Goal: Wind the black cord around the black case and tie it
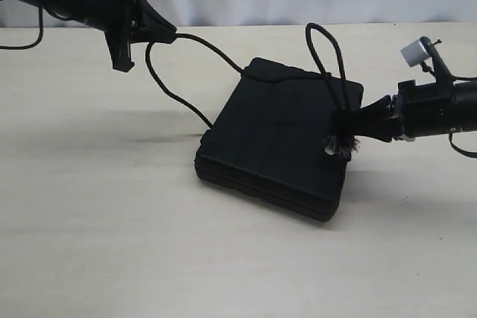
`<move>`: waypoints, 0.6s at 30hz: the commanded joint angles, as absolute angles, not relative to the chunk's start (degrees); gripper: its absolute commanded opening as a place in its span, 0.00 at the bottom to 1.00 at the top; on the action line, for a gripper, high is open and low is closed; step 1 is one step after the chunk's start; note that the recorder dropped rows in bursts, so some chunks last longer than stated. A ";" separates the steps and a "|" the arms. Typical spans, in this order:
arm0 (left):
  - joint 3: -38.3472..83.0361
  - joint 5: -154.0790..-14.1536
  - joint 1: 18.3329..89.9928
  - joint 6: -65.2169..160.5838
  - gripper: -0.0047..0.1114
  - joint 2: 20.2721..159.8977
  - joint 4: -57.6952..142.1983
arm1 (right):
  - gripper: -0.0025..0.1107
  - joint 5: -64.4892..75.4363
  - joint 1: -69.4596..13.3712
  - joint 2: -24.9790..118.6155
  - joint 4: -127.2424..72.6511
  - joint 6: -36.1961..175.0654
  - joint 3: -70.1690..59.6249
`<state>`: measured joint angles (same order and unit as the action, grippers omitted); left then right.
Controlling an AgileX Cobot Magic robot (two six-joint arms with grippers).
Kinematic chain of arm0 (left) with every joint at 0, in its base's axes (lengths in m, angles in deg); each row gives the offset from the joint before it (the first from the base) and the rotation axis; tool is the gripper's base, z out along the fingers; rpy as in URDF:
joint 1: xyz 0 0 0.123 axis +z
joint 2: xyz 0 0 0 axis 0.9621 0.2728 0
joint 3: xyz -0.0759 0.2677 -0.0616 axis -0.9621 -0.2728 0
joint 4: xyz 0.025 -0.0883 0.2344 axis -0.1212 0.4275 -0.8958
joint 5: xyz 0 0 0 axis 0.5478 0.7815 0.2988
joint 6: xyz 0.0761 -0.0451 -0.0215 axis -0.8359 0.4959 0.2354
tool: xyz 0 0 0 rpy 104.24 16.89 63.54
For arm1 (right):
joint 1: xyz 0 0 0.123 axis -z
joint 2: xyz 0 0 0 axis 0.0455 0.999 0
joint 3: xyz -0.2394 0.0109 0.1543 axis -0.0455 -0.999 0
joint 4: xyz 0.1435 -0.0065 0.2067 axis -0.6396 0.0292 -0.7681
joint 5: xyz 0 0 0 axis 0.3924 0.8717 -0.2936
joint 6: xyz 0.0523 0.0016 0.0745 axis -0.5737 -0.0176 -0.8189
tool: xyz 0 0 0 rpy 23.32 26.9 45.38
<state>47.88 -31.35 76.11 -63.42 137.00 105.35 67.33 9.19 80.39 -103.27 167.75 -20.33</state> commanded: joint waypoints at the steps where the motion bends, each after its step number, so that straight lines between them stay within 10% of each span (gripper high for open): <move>1: 47.70 -28.62 76.17 -67.30 0.04 138.49 109.85 | 0.06 71.52 9.50 82.82 -103.31 168.73 -19.49; 18: 47.70 -26.64 75.80 -67.73 0.04 138.77 114.93 | 0.06 73.65 9.21 83.15 -102.94 168.73 -18.97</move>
